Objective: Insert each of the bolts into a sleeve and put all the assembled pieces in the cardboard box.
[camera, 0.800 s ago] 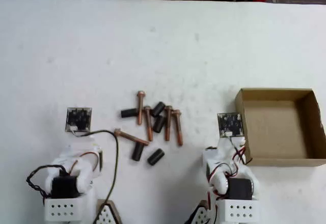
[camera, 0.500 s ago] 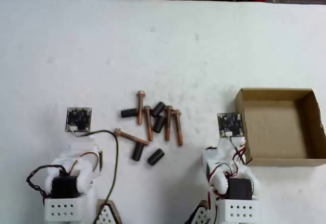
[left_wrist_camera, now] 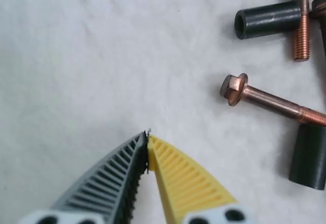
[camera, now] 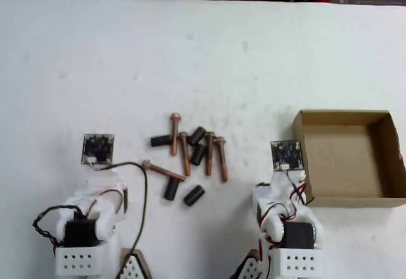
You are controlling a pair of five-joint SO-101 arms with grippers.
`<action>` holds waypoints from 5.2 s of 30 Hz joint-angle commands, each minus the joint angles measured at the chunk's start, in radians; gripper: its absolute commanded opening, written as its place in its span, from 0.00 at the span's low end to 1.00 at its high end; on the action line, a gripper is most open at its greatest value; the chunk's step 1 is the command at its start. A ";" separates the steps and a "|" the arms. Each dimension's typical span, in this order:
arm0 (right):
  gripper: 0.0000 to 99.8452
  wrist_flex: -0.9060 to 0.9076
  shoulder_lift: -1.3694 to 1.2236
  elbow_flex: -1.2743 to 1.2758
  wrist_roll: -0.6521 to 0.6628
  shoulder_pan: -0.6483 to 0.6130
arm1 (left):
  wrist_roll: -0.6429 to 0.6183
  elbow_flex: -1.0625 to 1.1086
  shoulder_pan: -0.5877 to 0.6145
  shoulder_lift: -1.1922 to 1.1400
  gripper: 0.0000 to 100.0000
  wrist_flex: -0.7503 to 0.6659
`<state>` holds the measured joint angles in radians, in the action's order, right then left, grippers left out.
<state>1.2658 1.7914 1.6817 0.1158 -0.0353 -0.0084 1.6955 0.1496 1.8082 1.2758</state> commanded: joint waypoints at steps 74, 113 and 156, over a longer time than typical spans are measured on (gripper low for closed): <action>0.02 -0.102 -1.210 -1.091 0.173 -0.059 | -0.005 -0.002 -0.010 0.008 0.02 0.008; 0.02 0.081 -2.134 -1.709 -0.387 -0.449 | -0.005 -0.002 -0.010 0.008 0.02 0.008; 0.11 0.136 -2.267 -1.715 -0.331 -0.489 | -0.005 -0.002 -0.010 0.008 0.02 0.008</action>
<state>1.4039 -0.4841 -0.0215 -0.2539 -0.5662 -0.0084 1.6955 0.1496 1.8082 1.2758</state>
